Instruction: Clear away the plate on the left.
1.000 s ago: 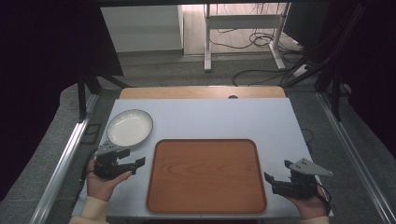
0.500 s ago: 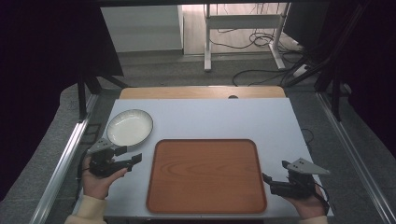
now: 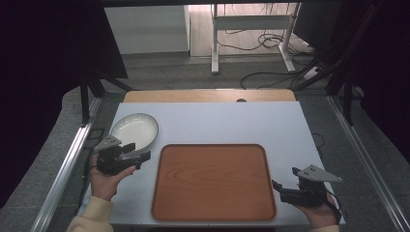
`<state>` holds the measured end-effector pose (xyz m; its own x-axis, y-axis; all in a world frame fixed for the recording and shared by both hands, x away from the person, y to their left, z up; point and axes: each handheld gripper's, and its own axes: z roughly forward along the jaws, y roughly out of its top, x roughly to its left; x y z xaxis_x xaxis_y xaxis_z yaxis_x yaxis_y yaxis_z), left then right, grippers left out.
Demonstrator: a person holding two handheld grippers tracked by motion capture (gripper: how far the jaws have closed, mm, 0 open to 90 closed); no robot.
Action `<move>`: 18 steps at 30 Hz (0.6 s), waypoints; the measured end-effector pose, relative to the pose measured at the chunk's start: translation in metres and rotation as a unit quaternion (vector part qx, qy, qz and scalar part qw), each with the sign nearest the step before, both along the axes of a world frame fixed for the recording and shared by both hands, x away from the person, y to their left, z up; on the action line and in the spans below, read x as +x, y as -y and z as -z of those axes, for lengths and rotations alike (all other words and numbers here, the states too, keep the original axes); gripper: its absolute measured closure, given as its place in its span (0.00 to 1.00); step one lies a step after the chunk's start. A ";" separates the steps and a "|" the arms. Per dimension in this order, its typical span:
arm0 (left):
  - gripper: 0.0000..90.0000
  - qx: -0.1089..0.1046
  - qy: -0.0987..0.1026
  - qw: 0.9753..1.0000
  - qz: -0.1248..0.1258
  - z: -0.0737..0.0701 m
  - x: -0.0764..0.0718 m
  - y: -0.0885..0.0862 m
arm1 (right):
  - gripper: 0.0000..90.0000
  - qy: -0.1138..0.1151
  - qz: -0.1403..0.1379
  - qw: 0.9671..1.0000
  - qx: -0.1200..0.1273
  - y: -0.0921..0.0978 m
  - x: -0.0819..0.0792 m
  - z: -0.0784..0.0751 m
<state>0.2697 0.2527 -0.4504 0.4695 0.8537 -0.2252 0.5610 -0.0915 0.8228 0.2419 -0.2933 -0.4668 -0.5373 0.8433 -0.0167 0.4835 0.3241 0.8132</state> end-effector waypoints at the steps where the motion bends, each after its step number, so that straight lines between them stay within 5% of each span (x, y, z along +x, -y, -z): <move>1: 0.28 0.000 0.003 1.000 0.000 -0.002 0.005 0.001 | 0.17 0.000 -0.001 1.000 -0.001 -0.001 0.000 0.000; 18: 0.29 0.012 -0.007 1.000 -0.026 -0.001 0.034 -0.006 | 0.17 -0.002 -0.007 1.000 0.000 -0.004 0.004 0.001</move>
